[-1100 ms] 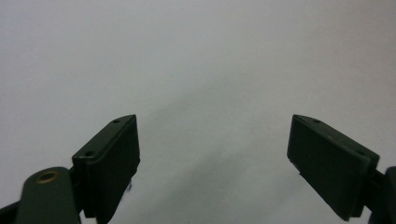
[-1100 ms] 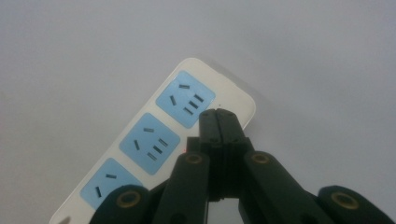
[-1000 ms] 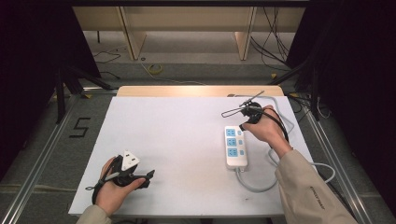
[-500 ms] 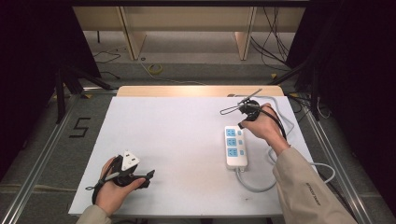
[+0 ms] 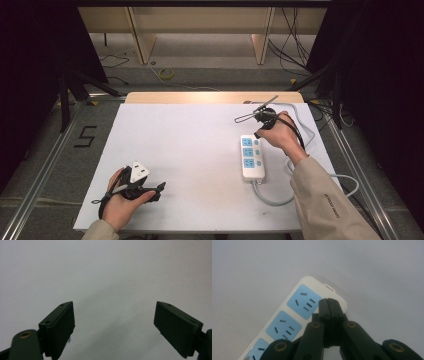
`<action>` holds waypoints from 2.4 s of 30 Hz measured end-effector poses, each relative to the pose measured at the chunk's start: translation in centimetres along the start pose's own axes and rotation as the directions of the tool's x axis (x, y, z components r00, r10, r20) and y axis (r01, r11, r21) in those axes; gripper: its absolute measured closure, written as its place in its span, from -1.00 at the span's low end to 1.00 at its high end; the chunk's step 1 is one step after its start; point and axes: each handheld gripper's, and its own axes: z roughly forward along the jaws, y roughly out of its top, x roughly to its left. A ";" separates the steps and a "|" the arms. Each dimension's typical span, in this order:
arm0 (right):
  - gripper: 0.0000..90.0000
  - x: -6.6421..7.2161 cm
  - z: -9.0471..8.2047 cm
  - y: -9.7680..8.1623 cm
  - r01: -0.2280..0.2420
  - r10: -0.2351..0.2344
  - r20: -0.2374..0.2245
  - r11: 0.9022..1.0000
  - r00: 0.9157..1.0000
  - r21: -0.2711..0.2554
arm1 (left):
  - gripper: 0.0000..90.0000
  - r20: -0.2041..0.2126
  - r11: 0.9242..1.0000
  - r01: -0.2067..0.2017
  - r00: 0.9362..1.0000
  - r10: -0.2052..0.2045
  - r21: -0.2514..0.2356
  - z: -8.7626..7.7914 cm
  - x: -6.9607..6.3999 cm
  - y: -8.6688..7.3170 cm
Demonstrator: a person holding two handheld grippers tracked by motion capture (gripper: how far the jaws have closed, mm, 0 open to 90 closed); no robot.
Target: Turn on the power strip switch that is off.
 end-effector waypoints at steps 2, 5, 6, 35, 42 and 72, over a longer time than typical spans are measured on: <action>1.00 0.0 0.1 0.0 0.003 -0.003 -0.001 1.000 1.000 0.002 | -0.63 0.000 1.000 0.000 1.000 0.000 0.000 0.0 0.0 0.0; 1.00 0.0 0.2 0.1 -0.002 0.002 -0.003 1.000 1.000 0.006 | -0.63 0.000 1.000 0.001 1.000 -0.001 0.000 0.0 0.0 0.0; 1.00 -0.1 0.3 0.1 -0.004 0.004 -0.001 1.000 1.000 0.008 | -0.63 0.000 1.000 0.001 1.000 -0.001 0.000 0.0 0.0 0.0; 1.00 -0.1 1.5 0.2 -0.002 0.002 0.004 0.999 1.000 0.046 | -0.63 0.000 1.000 0.000 1.000 0.000 0.001 0.0 0.0 0.0; 1.00 -0.2 1.7 0.1 -0.008 0.008 0.007 0.998 1.000 0.058 | -0.63 0.000 1.000 0.001 1.000 -0.001 0.002 0.0 0.0 0.0; 1.00 -0.1 2.0 0.2 -0.016 0.016 0.006 0.997 1.000 0.075 | -0.63 0.000 1.000 -0.005 1.000 0.005 0.002 0.1 0.0 0.0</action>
